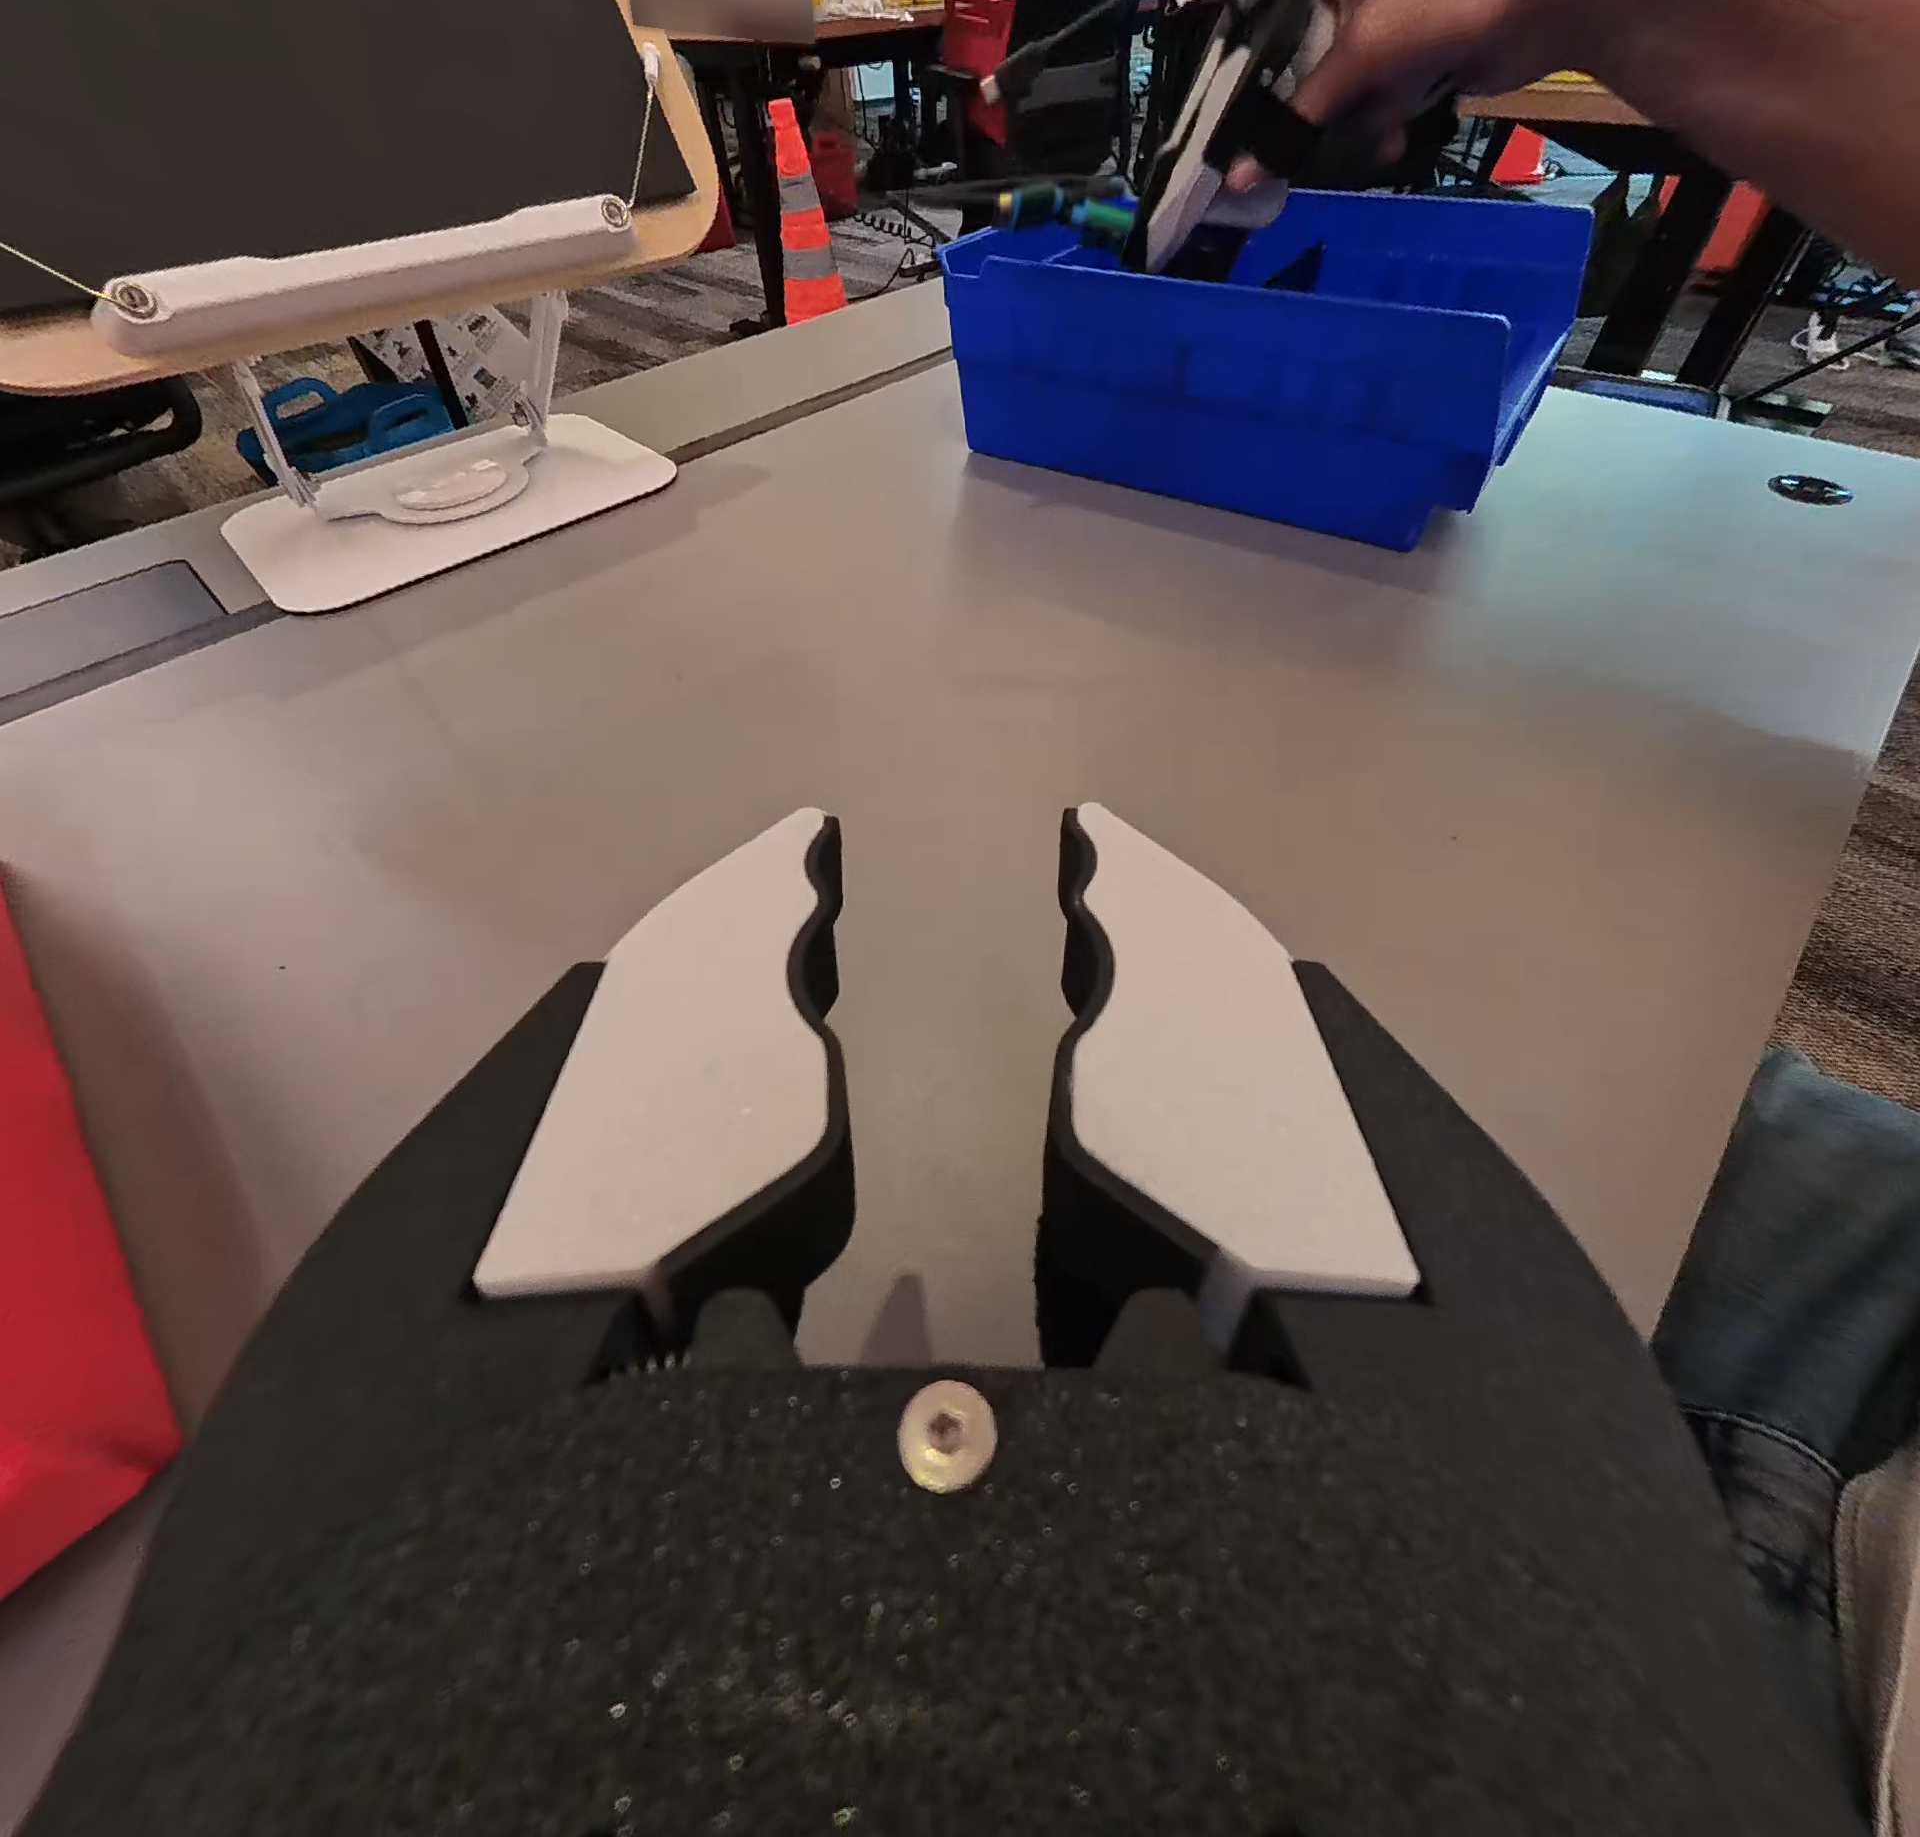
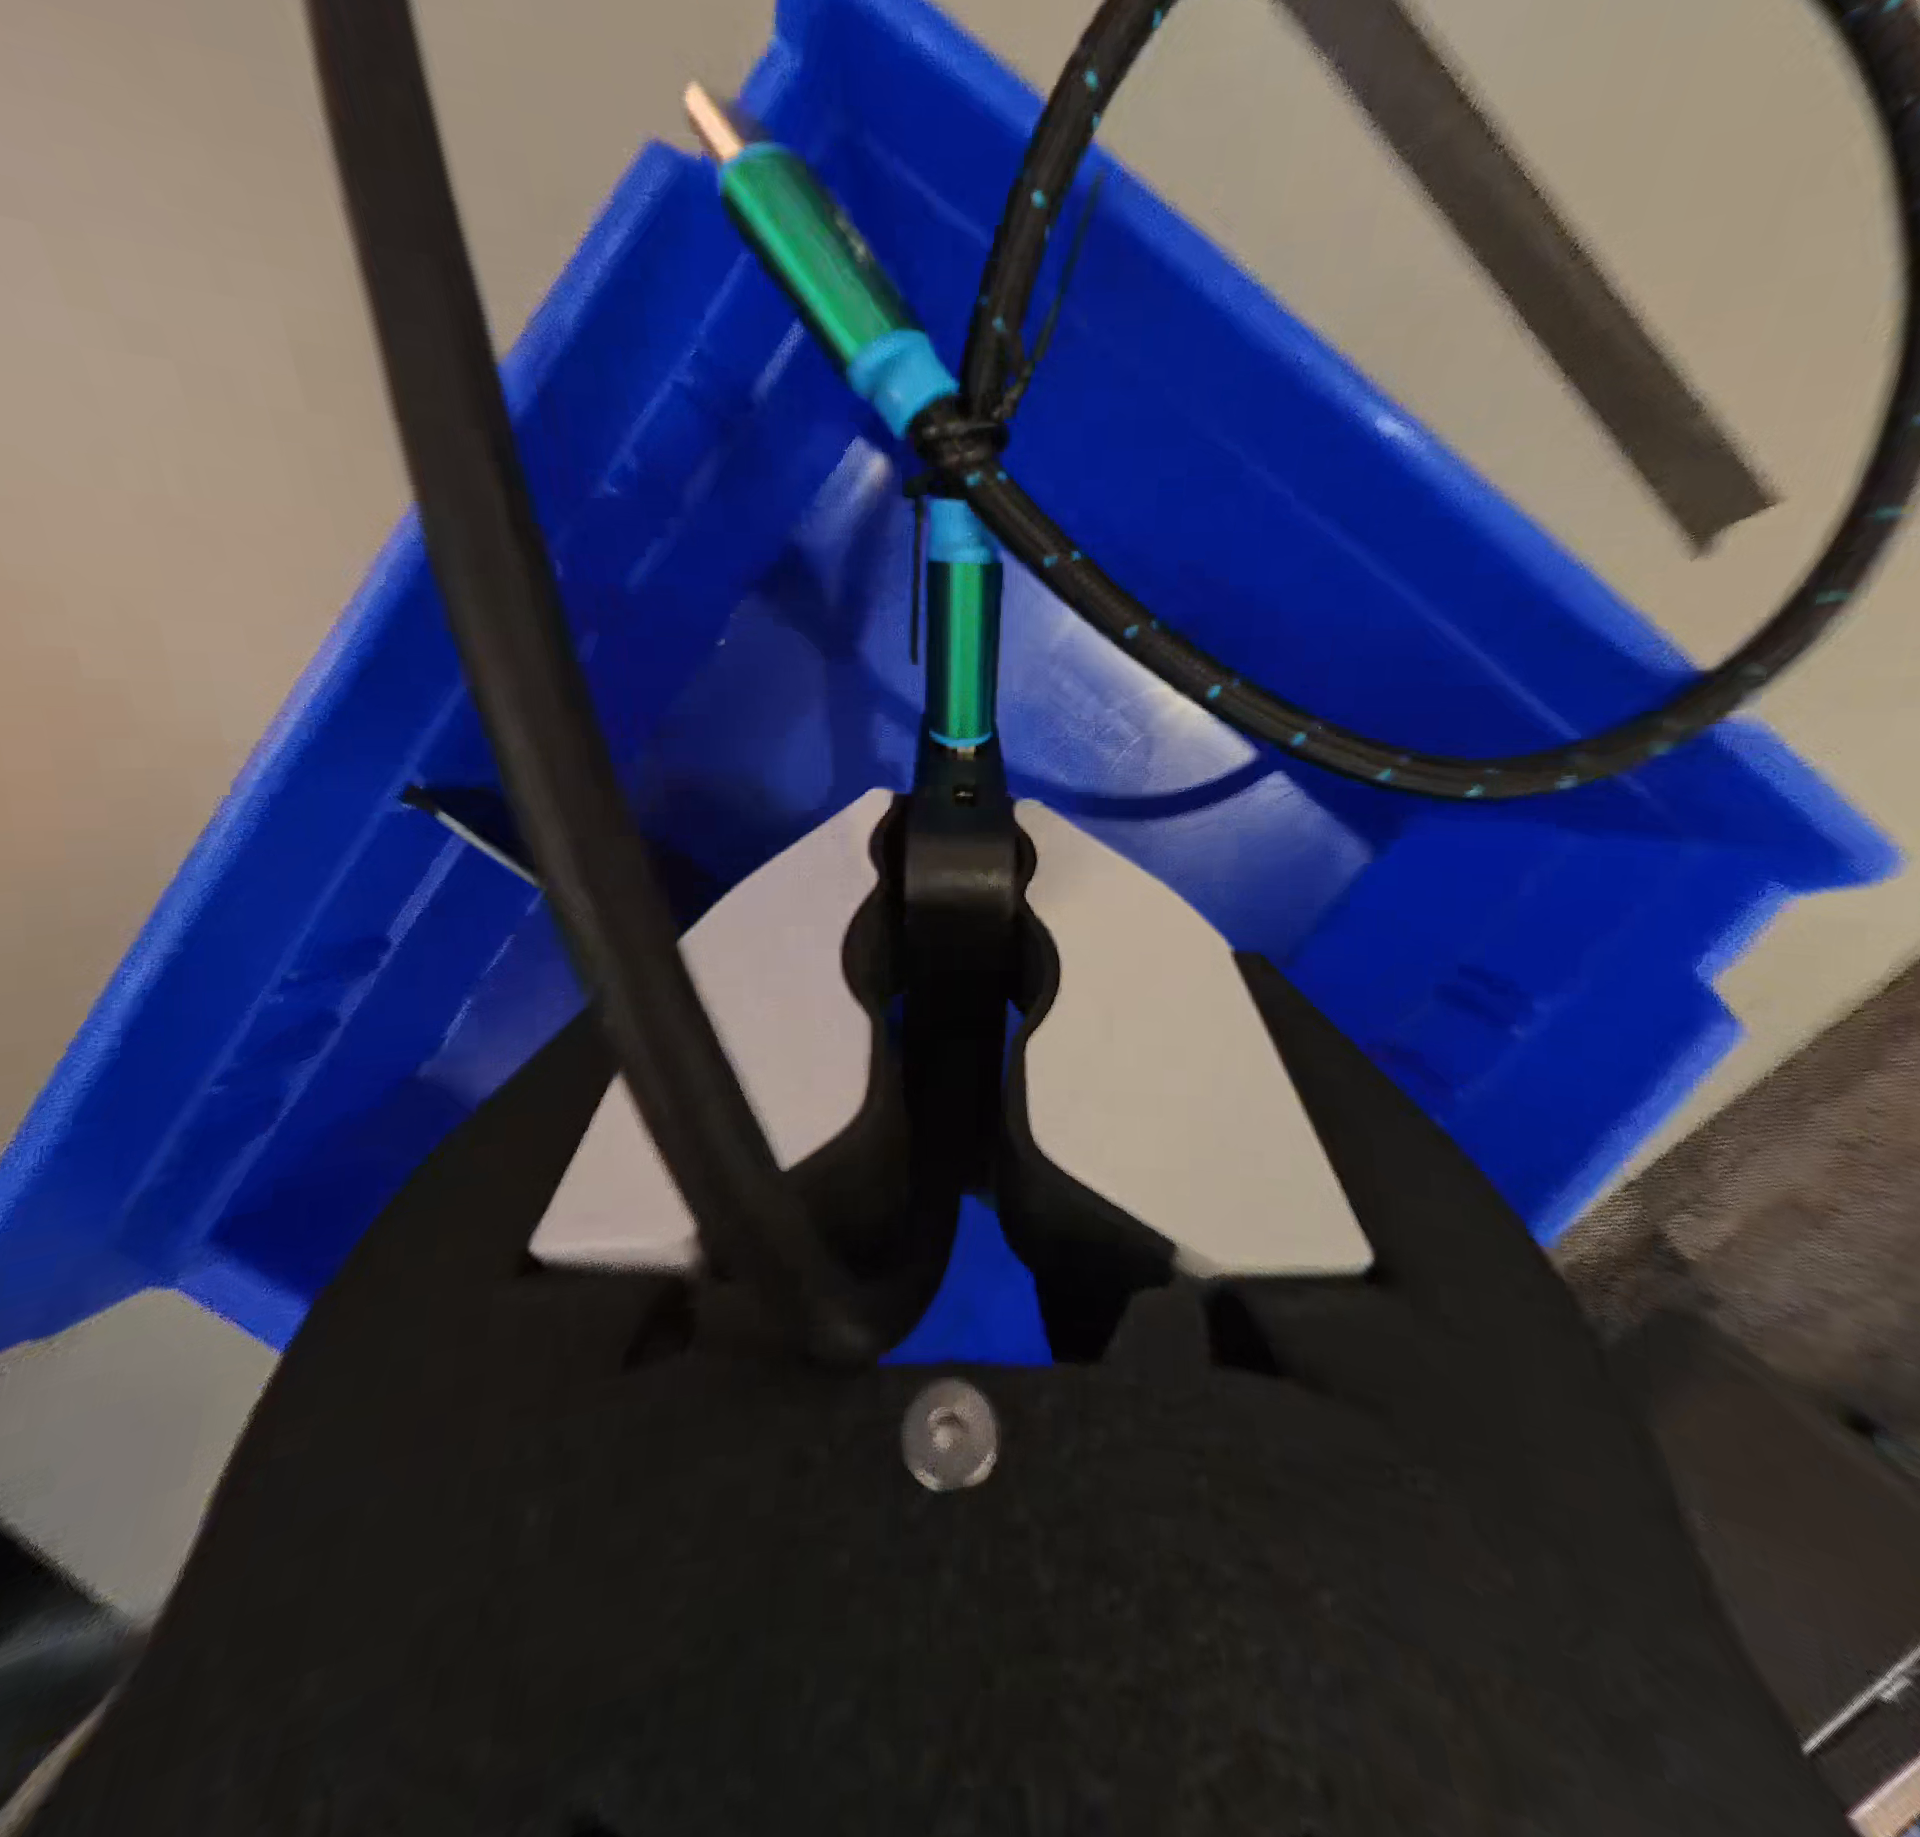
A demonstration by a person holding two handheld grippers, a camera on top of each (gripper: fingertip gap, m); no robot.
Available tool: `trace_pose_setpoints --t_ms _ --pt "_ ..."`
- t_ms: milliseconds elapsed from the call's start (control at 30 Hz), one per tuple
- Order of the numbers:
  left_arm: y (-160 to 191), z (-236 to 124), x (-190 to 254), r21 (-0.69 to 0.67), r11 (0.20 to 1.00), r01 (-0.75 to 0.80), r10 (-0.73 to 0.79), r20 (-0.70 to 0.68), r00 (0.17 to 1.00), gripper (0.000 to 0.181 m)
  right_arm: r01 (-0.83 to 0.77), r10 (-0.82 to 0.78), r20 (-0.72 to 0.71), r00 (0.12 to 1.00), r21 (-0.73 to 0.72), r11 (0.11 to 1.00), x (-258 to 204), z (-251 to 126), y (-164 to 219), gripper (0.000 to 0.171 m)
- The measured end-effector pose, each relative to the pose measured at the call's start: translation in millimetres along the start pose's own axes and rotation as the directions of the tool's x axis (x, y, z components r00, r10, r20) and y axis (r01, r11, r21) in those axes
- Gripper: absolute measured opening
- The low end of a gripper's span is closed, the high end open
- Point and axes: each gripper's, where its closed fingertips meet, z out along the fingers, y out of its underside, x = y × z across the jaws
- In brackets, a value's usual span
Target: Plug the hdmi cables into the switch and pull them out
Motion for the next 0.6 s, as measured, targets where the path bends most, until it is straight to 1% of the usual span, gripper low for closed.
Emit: trace_pose_setpoints --t_ms 200,233,300,333,367,400,500,600 --pt "6.7 4.5 5.8 -0.035 0.999 -0.002 0.001 -0.023 1.000 0.039 -0.030 0.061 0.140 0.988 -0.213 0.977 -3.0 15.9 12.9 0.016" --pt "8.2 5.7 7.4 -0.042 0.999 -0.004 0.003 -0.029 1.000 0.040 -0.028 0.068 0.142 0.988 -0.263 0.964 -2.3 19.1 17.6 0.017" --pt "10.4 7.7 10.4 -0.055 0.998 -0.013 0.011 -0.036 0.999 0.040 -0.011 0.062 0.132 0.989 -0.355 0.935 1.6 26.0 29.9 0.023" --pt "11.2 8.3 11.7 -0.060 0.998 -0.019 0.017 -0.038 0.999 0.041 -0.008 0.064 0.132 0.989 -0.388 0.922 2.0 27.8 35.3 0.031" --pt "11.7 8.6 13.0 -0.063 0.998 -0.026 0.023 -0.040 0.999 0.041 -0.010 0.071 0.134 0.988 -0.408 0.913 1.4 28.4 39.5 0.040" --pt "11.9 8.6 14.0 -0.065 0.997 -0.032 0.030 -0.041 0.999 0.041 -0.011 0.076 0.141 0.987 -0.413 0.911 0.2 27.7 41.5 0.042" --pt "12.4 8.1 15.5 -0.069 0.997 -0.047 0.044 -0.040 0.998 0.041 -0.024 0.085 0.139 0.987 -0.392 0.919 2.0 19.0 45.2 0.039" --pt "13.4 8.7 16.7 -0.072 0.996 -0.043 0.040 -0.046 0.998 0.041 -0.062 0.107 0.106 0.989 -0.366 0.928 10.5 2.3 50.8 0.045"
